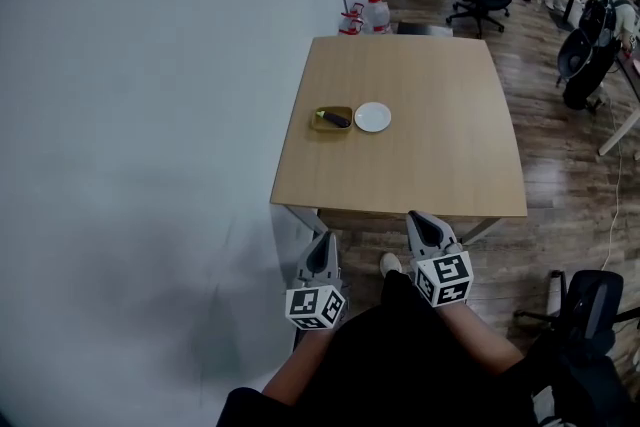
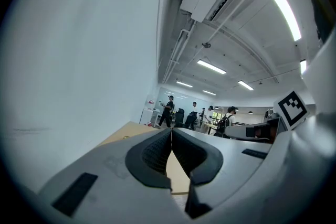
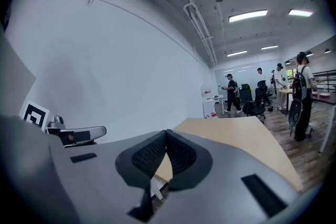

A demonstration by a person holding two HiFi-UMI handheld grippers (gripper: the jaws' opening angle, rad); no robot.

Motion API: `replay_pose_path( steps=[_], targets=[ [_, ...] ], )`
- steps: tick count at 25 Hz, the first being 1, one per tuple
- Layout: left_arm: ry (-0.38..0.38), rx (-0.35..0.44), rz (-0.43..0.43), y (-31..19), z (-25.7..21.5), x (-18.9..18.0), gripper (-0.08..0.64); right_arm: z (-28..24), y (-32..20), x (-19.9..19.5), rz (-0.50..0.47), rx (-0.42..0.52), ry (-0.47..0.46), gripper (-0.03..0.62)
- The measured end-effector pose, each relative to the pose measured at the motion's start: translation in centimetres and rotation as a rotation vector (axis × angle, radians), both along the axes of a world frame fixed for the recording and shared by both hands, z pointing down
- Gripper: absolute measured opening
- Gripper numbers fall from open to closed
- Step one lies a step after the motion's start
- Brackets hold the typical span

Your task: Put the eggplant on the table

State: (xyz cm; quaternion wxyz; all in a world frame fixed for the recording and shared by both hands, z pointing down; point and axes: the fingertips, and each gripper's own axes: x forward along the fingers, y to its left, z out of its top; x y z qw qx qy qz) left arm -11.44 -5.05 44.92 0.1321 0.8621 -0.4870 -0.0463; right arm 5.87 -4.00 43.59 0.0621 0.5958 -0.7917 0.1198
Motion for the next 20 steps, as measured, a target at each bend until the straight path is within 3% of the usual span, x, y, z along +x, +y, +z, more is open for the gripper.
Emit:
replay_pose_path(
  steps=[20],
  targets=[
    [-0.011,0.01,0.013,-1.6,-0.3,0.9,0.015,0.4,-0.8,-0.7,-0.025,-0.001,0.043,0.06]
  ],
)
